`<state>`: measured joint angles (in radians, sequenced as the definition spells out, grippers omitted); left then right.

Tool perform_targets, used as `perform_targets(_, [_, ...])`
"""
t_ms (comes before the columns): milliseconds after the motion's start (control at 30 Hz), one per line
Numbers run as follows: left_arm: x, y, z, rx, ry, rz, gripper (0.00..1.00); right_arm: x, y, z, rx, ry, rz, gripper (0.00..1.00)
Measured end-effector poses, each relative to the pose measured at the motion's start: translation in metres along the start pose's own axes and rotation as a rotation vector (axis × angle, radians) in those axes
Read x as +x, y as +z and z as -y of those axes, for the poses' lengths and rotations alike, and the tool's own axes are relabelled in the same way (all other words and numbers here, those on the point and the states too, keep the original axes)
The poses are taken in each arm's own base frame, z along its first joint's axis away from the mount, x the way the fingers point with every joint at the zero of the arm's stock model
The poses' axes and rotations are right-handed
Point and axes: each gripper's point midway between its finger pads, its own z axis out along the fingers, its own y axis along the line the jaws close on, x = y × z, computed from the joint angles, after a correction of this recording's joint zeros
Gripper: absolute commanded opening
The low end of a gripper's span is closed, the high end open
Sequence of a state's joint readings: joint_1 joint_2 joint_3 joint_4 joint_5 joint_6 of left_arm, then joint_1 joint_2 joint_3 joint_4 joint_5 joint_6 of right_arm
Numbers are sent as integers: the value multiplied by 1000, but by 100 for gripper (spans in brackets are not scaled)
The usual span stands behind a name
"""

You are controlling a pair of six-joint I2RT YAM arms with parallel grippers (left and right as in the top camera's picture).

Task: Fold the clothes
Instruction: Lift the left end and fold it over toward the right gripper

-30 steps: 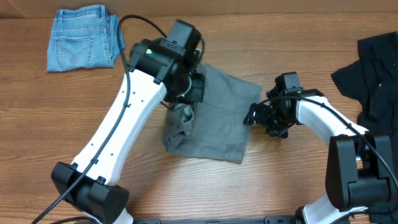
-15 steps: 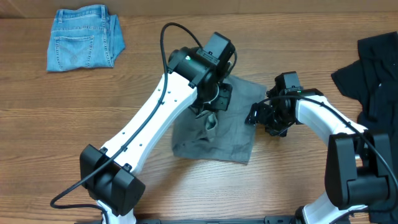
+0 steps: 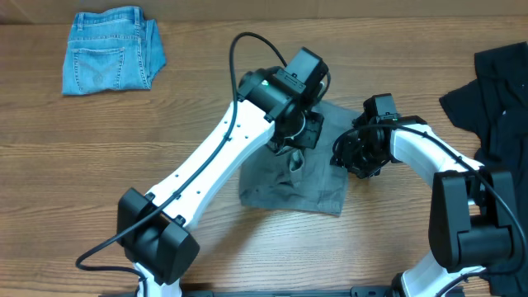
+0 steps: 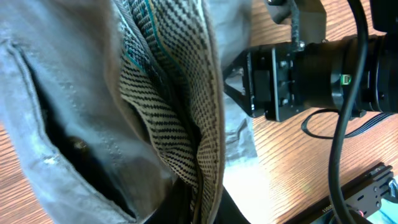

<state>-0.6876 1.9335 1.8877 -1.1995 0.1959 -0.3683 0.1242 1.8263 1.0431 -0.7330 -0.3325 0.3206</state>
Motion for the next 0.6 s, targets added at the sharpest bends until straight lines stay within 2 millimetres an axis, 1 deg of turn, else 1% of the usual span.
perform_targets(167, [1, 21, 14, 37, 24, -30, 12, 0, 0, 0, 0, 0, 0, 47])
perform_targets(200, [2, 28, 17, 42, 30, -40, 12, 0, 0, 0, 0, 1, 0, 49])
perform_targets(267, [5, 37, 21, 47, 43, -61, 12, 0, 0, 0, 0, 0, 0, 55])
perform_targets(367, [7, 43, 22, 48, 50, -73, 12, 0, -1, 0, 1, -2, -3, 57])
perform_targets(467, [6, 44, 23, 52, 65, -70, 14, 5, -3, 2, 15, 12, -34, 60])
perform_targets(533, [5, 44, 25, 55, 71, -65, 19, 9, -5, 7, 32, 33, -67, 63])
perform_targets(567, [4, 44, 26, 59, 75, -63, 26, 11, -8, 12, 52, 55, -91, 64])
perform_targets(600, [4, 44, 26, 62, 76, -63, 35, 12, -10, 16, 63, 71, -104, 65])
